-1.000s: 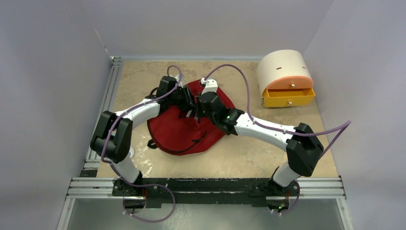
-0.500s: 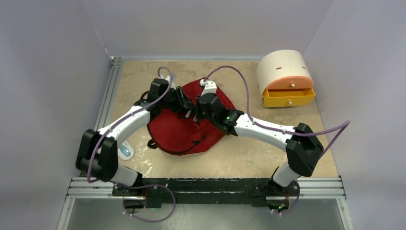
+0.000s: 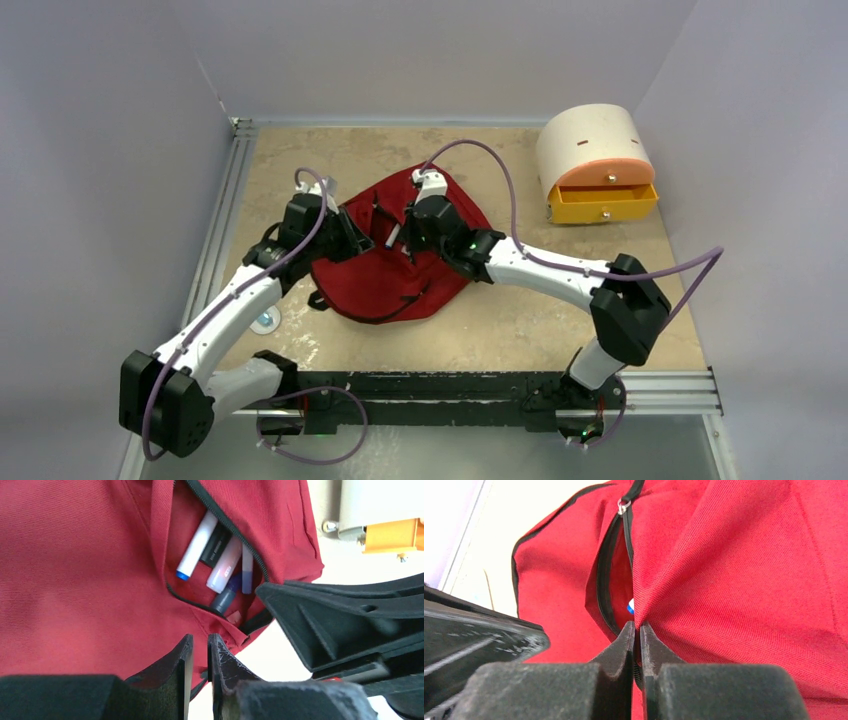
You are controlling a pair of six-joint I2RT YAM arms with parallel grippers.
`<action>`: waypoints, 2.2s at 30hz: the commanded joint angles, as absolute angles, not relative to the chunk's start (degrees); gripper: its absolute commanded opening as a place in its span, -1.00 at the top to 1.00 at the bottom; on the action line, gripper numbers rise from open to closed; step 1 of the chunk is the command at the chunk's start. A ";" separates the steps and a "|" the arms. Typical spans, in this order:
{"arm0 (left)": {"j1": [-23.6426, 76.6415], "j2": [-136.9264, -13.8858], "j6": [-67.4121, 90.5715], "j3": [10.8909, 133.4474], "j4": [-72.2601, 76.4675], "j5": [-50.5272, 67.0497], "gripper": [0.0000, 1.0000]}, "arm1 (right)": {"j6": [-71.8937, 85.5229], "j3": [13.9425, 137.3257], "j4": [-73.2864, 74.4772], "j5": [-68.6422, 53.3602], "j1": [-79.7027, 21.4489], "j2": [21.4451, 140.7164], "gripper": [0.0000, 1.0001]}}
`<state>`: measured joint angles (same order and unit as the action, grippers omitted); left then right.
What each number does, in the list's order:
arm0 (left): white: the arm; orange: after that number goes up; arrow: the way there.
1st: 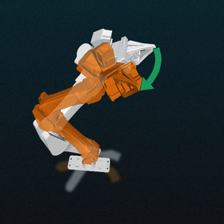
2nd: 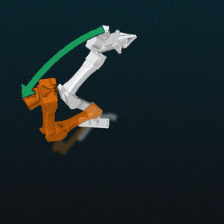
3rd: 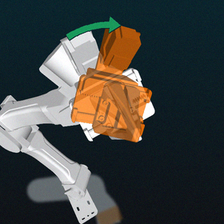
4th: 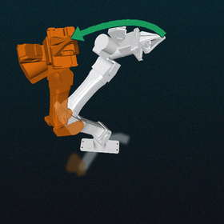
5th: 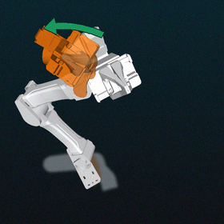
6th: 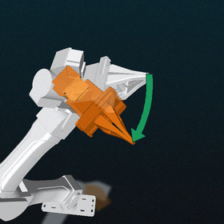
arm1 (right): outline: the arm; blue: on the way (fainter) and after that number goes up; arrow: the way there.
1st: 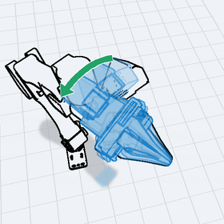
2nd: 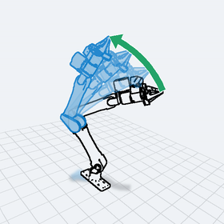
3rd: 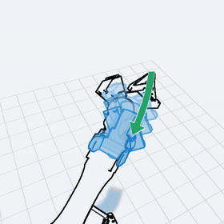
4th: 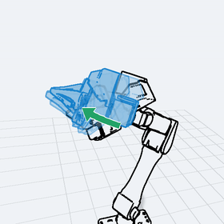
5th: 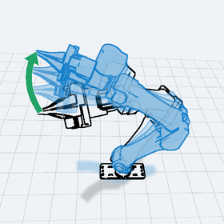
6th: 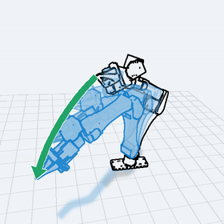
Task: Pack the student bag
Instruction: Place the stationery in the student bag, then adjust the student bag at the center of the board.
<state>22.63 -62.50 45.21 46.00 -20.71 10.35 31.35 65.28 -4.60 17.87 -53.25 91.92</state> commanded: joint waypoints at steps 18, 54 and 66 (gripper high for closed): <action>22.26 -64.29 43.73 49.26 -21.88 2.54 0.58 | 28.93 71.68 1.40 13.08 -54.21 89.45 0.18; 15.34 -75.88 44.46 52.66 -12.15 13.50 0.53 | 28.65 66.97 -2.90 17.41 -52.02 99.53 0.67; 14.73 -80.06 43.12 55.08 -10.78 14.79 0.37 | 28.01 71.27 -4.70 14.98 -51.93 102.01 0.37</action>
